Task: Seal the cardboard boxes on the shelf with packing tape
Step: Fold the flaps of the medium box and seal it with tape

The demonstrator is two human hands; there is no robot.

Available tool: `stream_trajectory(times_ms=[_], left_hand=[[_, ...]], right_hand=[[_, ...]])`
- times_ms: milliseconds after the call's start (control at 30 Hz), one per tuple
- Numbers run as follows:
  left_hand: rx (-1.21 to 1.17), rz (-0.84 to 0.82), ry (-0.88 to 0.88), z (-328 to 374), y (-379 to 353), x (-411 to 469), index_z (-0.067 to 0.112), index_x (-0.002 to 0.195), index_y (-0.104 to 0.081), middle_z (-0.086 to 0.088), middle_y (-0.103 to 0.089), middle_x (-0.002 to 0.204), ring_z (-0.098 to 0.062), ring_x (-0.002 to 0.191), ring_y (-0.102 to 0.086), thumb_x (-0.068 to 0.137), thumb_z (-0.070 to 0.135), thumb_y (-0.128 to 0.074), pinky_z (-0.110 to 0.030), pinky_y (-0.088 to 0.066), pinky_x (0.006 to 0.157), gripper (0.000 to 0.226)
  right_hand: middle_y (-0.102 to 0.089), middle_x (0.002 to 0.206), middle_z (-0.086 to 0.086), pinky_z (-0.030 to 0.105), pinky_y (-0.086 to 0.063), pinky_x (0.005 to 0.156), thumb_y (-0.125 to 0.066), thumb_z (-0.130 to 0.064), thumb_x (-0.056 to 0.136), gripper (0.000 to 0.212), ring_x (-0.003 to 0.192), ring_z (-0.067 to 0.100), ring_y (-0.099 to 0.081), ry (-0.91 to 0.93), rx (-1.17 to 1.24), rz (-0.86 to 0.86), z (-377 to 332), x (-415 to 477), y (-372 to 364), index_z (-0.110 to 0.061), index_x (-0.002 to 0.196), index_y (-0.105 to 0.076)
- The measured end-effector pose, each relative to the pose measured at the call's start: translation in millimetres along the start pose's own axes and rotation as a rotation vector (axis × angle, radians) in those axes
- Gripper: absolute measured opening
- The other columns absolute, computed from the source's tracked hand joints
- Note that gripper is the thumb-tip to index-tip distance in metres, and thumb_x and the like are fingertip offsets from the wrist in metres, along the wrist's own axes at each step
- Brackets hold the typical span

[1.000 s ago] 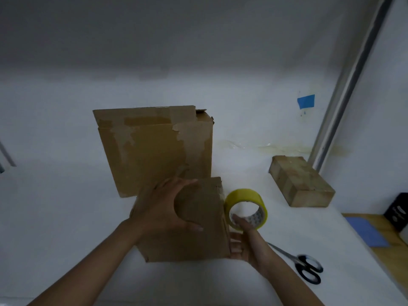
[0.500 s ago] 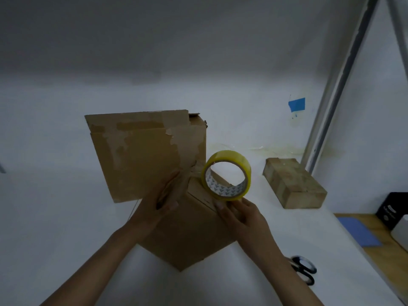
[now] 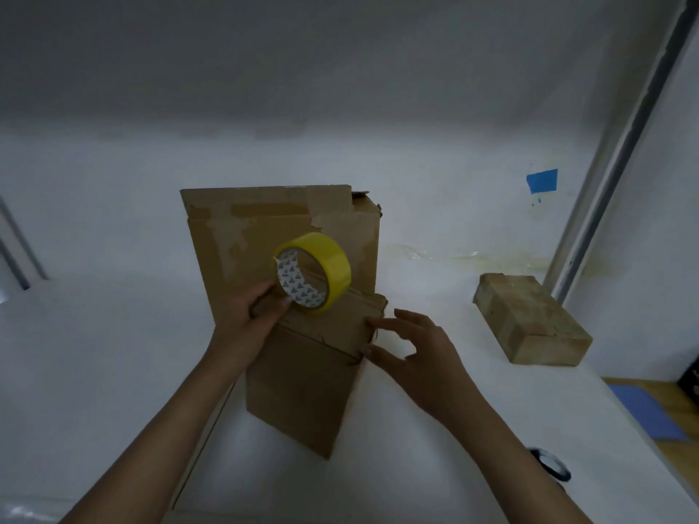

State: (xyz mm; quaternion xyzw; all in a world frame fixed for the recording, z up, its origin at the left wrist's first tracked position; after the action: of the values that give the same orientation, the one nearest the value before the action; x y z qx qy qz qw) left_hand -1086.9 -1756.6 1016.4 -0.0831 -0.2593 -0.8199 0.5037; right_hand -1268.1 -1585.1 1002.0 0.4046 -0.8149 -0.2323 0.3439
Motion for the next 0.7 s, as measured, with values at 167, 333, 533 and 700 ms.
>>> stream_trajectory(times_ms=[167,333,533,700], left_hand=[[0.217,0.129,-0.044,-14,14,4,0.028,0.114,-0.066,0.024,-0.057,0.103,0.004,0.096,-0.052,0.098,0.024,-0.059,-0.002,-0.035,0.081,0.018],[0.255,0.211,-0.023,-20,22,6,0.029,0.1,-0.072,0.022,-0.062,0.088,0.009,0.083,-0.057,0.096,0.034,-0.059,-0.003,-0.037,0.068,0.014],[0.105,0.072,0.074,-5,3,8,0.018,0.128,-0.059,0.007,-0.061,0.118,0.003,0.097,-0.056,0.079,0.059,-0.071,-0.006,-0.043,0.077,0.065],[0.271,-0.091,0.219,-2,-7,10,0.025,0.149,-0.02,0.008,-0.034,0.142,-0.015,0.13,-0.038,0.02,0.092,-0.07,-0.038,-0.042,0.105,0.153]], right_hand=[[-0.033,0.154,-0.004,0.033,-0.035,0.108,-0.074,-0.043,0.081,0.044,0.138,0.019,-0.029,0.112,-0.054,-0.077,-12,16,-11,-0.045,0.123,-0.061],[-0.041,0.15,-0.003,0.026,-0.033,0.103,-0.075,-0.033,0.083,0.031,0.137,0.019,-0.035,0.173,-0.049,-0.065,-25,23,-28,-0.032,0.112,-0.064],[-0.058,0.12,-0.004,0.026,-0.038,0.08,-0.075,-0.042,0.075,0.029,0.111,0.025,-0.046,0.222,-0.145,0.094,-31,19,-37,-0.03,0.101,-0.068],[-0.061,0.094,-0.015,0.009,-0.029,0.084,-0.063,-0.059,0.076,0.033,0.1,0.024,-0.051,0.228,-0.063,0.085,-24,33,-28,-0.029,0.088,-0.069]])
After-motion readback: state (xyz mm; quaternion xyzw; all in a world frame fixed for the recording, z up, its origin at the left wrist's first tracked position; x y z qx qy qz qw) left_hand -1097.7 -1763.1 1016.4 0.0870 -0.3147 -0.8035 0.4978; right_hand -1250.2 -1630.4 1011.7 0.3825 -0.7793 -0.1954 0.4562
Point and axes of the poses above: each hand's wrist, its own x-axis towards the middle knuckle, its own y-axis out of the back of the hand, z = x × y, the point moved 3 cm from there along x, towards the middle knuckle
